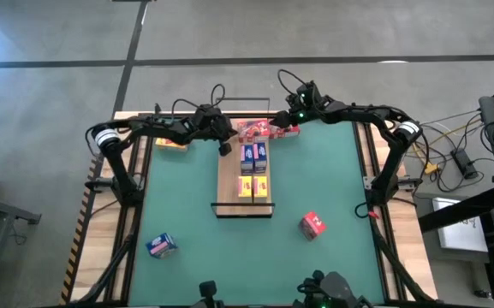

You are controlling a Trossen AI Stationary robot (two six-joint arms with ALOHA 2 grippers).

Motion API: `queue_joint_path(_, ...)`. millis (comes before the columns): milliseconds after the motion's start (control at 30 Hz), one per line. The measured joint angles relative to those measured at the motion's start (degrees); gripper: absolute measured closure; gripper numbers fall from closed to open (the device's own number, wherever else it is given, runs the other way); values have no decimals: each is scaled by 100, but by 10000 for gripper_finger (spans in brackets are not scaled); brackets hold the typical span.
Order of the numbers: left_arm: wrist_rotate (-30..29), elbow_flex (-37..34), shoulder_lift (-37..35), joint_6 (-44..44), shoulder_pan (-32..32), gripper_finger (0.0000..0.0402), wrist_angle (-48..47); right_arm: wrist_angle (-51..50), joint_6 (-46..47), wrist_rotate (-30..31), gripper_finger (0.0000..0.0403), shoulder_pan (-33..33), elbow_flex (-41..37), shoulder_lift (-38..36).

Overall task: Stack cereal on shelf
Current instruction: Put the top red cereal box on the shelf

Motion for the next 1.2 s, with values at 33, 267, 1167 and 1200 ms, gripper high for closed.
queue_joint_path(33, 4, 0, 10, -17, 0, 401, 23, -7, 25, -1, 104, 0, 0, 0)
queue_joint_path(267, 68, 0, 34, -104, 0, 401, 288, 20, 251, -149, 102, 6, 0, 2)
queue_joint_path(1167, 125, 0, -1018, 341, 75, 401, 301, -1210, 13, 350, 136, 241, 909, -603)
queue_joint_path(1200, 190, 0, -1007, 369, 85, 401, 396, -1198, 1, 351, 141, 240, 888, -690)
